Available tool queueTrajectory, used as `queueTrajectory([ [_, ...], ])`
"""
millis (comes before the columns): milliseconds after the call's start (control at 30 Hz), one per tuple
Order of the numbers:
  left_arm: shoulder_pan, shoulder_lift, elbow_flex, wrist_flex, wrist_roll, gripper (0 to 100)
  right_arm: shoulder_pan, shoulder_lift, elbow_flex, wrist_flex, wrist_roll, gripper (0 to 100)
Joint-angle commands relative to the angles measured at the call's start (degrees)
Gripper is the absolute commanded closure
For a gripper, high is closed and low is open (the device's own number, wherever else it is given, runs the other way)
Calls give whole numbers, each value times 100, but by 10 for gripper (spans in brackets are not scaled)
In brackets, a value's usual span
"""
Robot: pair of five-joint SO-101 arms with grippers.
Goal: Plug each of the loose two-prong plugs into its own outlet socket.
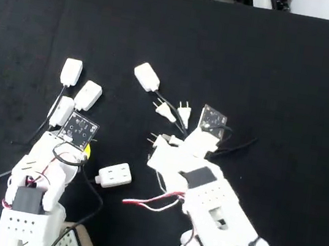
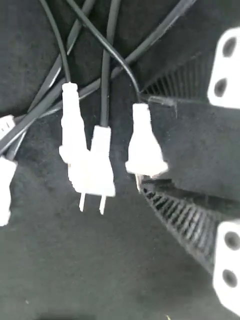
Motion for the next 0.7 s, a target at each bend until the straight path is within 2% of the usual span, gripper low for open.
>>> queueTrajectory([
  [0,31,-9,110,62,-26,827,475,1033,-365,-527,-88,761],
  [200,22,-9,110,62,-26,827,554,2088,-1226,44,-114,773],
  [367,22,-9,110,62,-26,827,554,2246,-1376,290,-44,972],
  [667,22,-9,110,62,-26,827,571,2246,-1385,791,1046,985],
])
